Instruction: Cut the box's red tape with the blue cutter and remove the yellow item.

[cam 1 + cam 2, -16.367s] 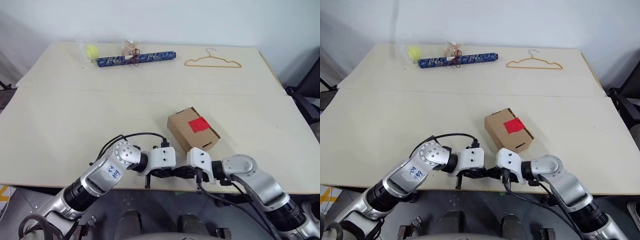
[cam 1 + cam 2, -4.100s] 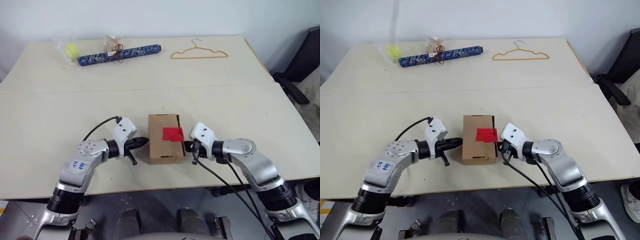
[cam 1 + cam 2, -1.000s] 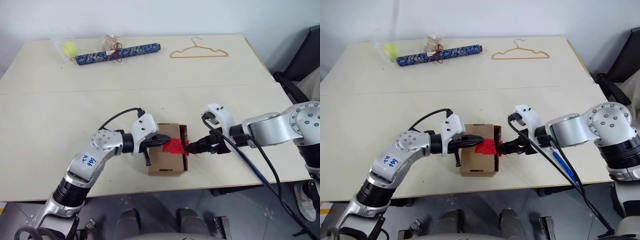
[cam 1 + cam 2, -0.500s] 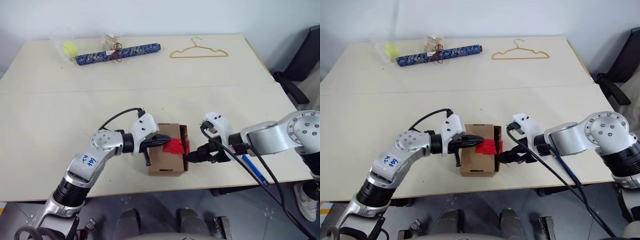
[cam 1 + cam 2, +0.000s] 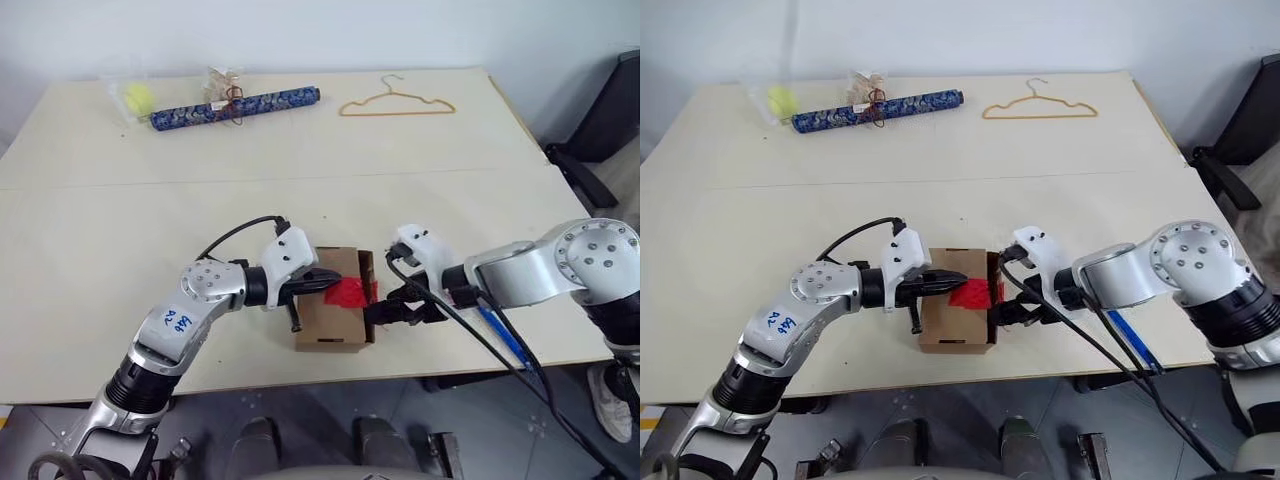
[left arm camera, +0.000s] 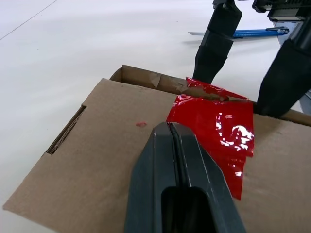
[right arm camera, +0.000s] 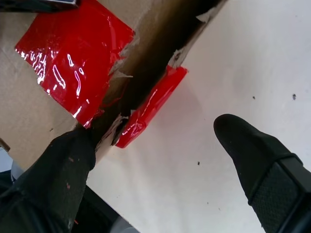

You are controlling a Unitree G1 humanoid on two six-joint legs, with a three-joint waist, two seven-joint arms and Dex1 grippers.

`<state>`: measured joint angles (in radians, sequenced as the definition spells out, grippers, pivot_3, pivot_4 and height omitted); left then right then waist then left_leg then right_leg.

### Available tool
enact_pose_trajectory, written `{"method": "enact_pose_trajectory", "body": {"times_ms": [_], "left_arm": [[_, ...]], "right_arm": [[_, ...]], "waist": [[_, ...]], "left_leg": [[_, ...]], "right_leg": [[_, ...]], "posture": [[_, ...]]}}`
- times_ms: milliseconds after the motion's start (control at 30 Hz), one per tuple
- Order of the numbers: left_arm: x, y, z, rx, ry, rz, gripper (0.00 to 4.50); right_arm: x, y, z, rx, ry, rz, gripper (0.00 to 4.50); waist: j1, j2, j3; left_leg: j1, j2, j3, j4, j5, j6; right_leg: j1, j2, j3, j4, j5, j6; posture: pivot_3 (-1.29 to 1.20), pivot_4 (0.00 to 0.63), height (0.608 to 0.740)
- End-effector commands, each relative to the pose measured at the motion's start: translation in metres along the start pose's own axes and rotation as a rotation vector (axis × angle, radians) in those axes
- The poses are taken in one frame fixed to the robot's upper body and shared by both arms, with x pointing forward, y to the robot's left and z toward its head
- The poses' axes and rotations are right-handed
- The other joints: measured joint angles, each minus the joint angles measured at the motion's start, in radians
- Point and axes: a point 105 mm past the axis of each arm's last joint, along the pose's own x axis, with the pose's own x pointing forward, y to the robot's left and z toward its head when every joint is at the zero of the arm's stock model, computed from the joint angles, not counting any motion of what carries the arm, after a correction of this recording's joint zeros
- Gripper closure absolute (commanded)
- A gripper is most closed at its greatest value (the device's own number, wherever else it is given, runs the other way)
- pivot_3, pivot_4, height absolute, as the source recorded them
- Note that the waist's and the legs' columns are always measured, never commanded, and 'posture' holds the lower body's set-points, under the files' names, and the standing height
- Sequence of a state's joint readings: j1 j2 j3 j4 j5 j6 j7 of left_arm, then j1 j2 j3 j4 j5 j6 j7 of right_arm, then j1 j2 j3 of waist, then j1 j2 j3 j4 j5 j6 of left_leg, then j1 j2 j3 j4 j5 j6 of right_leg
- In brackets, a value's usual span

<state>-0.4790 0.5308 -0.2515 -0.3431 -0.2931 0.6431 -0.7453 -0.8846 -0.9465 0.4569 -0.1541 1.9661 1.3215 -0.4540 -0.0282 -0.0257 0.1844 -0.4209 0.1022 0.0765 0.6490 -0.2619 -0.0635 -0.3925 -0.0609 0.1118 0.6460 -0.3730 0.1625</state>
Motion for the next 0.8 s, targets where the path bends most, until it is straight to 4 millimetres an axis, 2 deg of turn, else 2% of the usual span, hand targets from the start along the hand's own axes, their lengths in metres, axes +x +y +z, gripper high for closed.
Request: {"method": "enact_pose_trajectory", "body": {"times_ms": [33,133,300,500,800], "left_arm": [[0.005,-0.01,-0.024,-0.06,0.086,-0.035,4.5],[0.005,-0.011,-0.024,-0.061,0.086,-0.041,4.5],[0.004,-0.012,-0.026,-0.068,0.091,-0.043,4.5],[-0.001,-0.016,-0.032,-0.092,0.118,-0.056,4.5],[-0.004,-0.018,-0.035,-0.098,0.128,-0.056,4.5]], "right_arm": [[0.006,0.013,-0.002,-0.037,0.013,0.039,0.04],[0.006,0.009,-0.012,-0.048,0.053,0.019,0.04],[0.001,-0.014,-0.025,-0.044,0.093,-0.095,0.04],[-0.01,-0.033,-0.026,-0.039,0.084,-0.175,0.04],[-0.011,-0.042,-0.017,-0.017,0.032,-0.199,0.04]], "waist": [[-0.004,0.0,-0.001],[-0.004,0.0,-0.001],[0.0,-0.001,-0.001],[0.0,-0.001,-0.002],[0.002,-0.001,-0.002]], "left_leg": [[0.0,0.0,0.0,0.0,0.0,0.0],[0.001,0.0,0.0,-0.001,0.0,0.0],[0.001,0.0,0.0,-0.001,0.0,0.0],[0.0,0.0,0.001,-0.001,0.0,0.0],[0.0,0.0,0.001,-0.001,0.0,0.001]], "right_leg": [[0.0,0.0,0.0,0.0,0.0,0.0],[0.0,0.0,0.0,0.0,0.0,0.0],[0.0,0.0,0.0,-0.001,0.0,-0.001],[0.0,0.0,0.0,-0.001,0.0,-0.001],[0.0,0.0,0.0,-0.001,0.0,-0.001]], "posture": [[0.0,0.15,0.74],[0.0,0.15,0.74],[0.0,0.15,0.74],[0.0,0.15,0.74],[0.0,0.15,0.74]]}}
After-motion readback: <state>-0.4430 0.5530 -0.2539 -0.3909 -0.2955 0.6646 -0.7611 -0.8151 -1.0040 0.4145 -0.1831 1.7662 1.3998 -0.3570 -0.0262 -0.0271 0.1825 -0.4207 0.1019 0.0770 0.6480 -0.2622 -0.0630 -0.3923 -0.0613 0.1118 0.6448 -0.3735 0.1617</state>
